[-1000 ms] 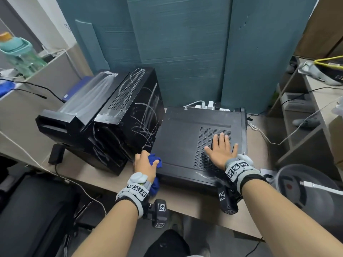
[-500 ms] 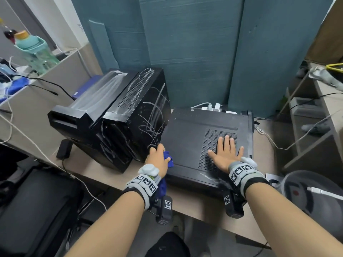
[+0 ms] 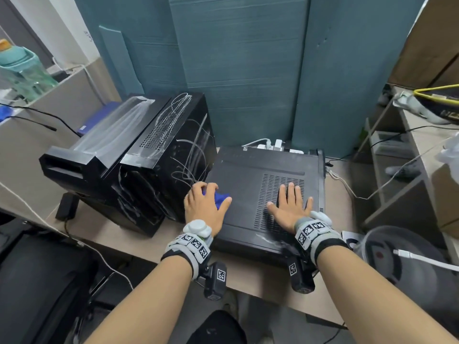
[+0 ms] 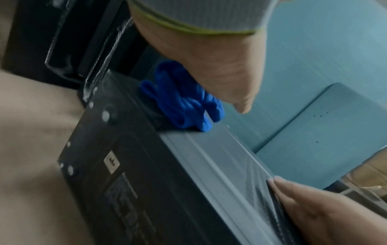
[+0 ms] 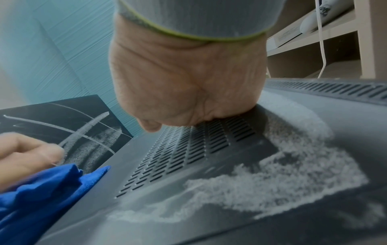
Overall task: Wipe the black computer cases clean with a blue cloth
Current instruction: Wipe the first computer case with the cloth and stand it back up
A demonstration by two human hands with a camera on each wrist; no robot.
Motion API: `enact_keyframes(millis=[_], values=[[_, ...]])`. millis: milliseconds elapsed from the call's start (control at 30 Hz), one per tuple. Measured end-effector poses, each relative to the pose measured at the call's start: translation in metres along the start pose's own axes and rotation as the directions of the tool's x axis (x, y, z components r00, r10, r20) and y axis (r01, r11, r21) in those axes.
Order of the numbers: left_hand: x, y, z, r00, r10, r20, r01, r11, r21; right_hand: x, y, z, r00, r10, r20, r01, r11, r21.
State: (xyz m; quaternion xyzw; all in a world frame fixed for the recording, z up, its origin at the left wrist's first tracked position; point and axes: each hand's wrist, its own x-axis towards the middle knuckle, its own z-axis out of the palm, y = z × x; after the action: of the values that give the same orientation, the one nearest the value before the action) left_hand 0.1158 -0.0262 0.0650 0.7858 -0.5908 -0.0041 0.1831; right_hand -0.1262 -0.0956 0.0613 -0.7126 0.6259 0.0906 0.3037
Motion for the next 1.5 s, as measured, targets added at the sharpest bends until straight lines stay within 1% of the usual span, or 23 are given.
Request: enact_keyframes(millis=[67, 100, 133, 167, 233, 333, 400, 467, 533, 567, 667, 733, 767, 800, 867, 933, 1000, 1067, 1100, 1233, 1367, 1433, 1500], values=[[-0.006, 0.003, 0.019, 0.98, -0.168, 0.108, 0.162, 0.985, 0.061, 0.001, 0.0, 0.0, 1.0, 0.002, 0.002, -0.002, 1.0, -0.003], [-0.007, 0.007, 0.026, 0.965, -0.216, 0.147, 0.211, 0.976, 0.05, 0.001, 0.0, 0.001, 1.0, 0.003, 0.0, -0.003, 1.0, -0.01], [-0.007, 0.014, 0.032, 0.963, -0.211, 0.166, 0.208, 0.978, 0.032, 0.001, 0.0, 0.001, 1.0, 0.006, -0.003, -0.006, 1.0, -0.019], [-0.008, 0.022, 0.035, 0.971, -0.157, 0.181, 0.155, 0.988, 0.021, 0.002, -0.001, 0.002, 1.0, 0.011, -0.004, -0.011, 1.0, -0.028], [-0.011, 0.038, 0.042, 0.973, 0.047, 0.228, -0.047, 0.999, -0.006, 0.002, -0.003, 0.003, 1.0, 0.025, 0.006, -0.024, 0.999, -0.038], [-0.012, 0.051, 0.047, 0.885, 0.324, 0.335, -0.299, 0.946, -0.127, 0.003, -0.005, 0.001, 0.999, 0.044, -0.004, -0.044, 0.998, -0.049], [-0.007, 0.043, 0.043, 0.857, 0.373, 0.355, -0.31, 0.924, -0.223, 0.003, -0.004, -0.002, 0.999, 0.043, 0.001, -0.043, 0.998, -0.042], [0.003, 0.024, 0.038, 0.897, 0.276, 0.346, -0.201, 0.951, -0.237, 0.002, -0.001, -0.002, 0.999, 0.031, 0.016, -0.031, 0.999, -0.029], [0.019, 0.0, 0.038, 0.965, 0.125, 0.229, -0.103, 0.989, -0.105, 0.001, 0.0, -0.003, 1.0, 0.018, 0.024, -0.017, 1.0, -0.016], [0.028, -0.01, 0.038, 0.984, 0.073, 0.16, -0.067, 0.997, -0.041, 0.002, 0.001, -0.003, 1.0, 0.014, 0.021, -0.014, 1.0, -0.01], [0.046, -0.012, 0.042, 0.998, -0.02, 0.065, 0.02, 1.0, -0.005, 0.003, 0.002, -0.004, 1.0, 0.024, 0.018, -0.024, 1.0, -0.008], [0.045, 0.005, 0.045, 0.998, -0.005, 0.064, 0.008, 0.998, -0.056, 0.003, 0.0, -0.003, 0.999, 0.033, 0.022, -0.033, 0.999, -0.013], [0.041, 0.015, 0.047, 0.994, 0.055, 0.096, -0.045, 0.993, -0.105, 0.004, -0.001, -0.003, 0.999, 0.036, 0.018, -0.036, 0.999, -0.018], [0.036, 0.023, 0.049, 0.978, 0.151, 0.145, -0.129, 0.979, -0.156, 0.004, -0.001, -0.003, 0.999, 0.04, 0.012, -0.04, 0.999, -0.021], [0.029, 0.027, 0.051, 0.914, 0.332, 0.234, -0.279, 0.932, -0.231, 0.005, -0.001, -0.002, 0.999, 0.046, 0.009, -0.045, 0.999, -0.019], [0.038, 0.015, 0.045, 0.886, 0.386, 0.258, -0.342, 0.918, -0.199, 0.006, 0.002, -0.002, 0.999, 0.032, 0.019, -0.032, 0.999, -0.01], [0.056, -0.003, 0.04, 0.921, 0.326, 0.214, -0.318, 0.945, -0.07, 0.006, 0.005, -0.004, 0.999, 0.02, 0.033, -0.02, 1.0, 0.005], [0.072, -0.02, 0.037, 0.975, 0.185, 0.122, -0.184, 0.983, -0.023, 0.004, 0.005, -0.006, 0.999, 0.009, 0.044, -0.01, 1.0, 0.021], [0.081, -0.023, 0.039, 0.986, 0.136, 0.098, -0.132, 0.99, -0.05, 0.004, 0.004, -0.007, 0.999, 0.008, 0.037, -0.008, 1.0, 0.025], [0.115, -0.014, 0.049, 0.993, 0.052, 0.106, -0.035, 0.987, -0.158, 0.004, 0.001, -0.009, 0.999, 0.014, 0.031, -0.014, 1.0, 0.018], [0.144, -0.001, 0.058, 0.993, -0.046, 0.11, 0.064, 0.984, -0.164, 0.003, 0.003, -0.009, 0.999, 0.027, 0.046, -0.028, 1.0, 0.013], [0.15, 0.016, 0.06, 0.989, -0.049, 0.138, 0.064, 0.993, -0.102, 0.004, 0.002, -0.009, 0.998, 0.031, 0.052, -0.033, 0.999, 0.026], [0.138, 0.045, 0.063, 0.978, 0.085, 0.191, -0.066, 0.992, -0.104, 0.005, 0.0, -0.009, 0.999, 0.032, 0.038, -0.033, 0.999, 0.038]])
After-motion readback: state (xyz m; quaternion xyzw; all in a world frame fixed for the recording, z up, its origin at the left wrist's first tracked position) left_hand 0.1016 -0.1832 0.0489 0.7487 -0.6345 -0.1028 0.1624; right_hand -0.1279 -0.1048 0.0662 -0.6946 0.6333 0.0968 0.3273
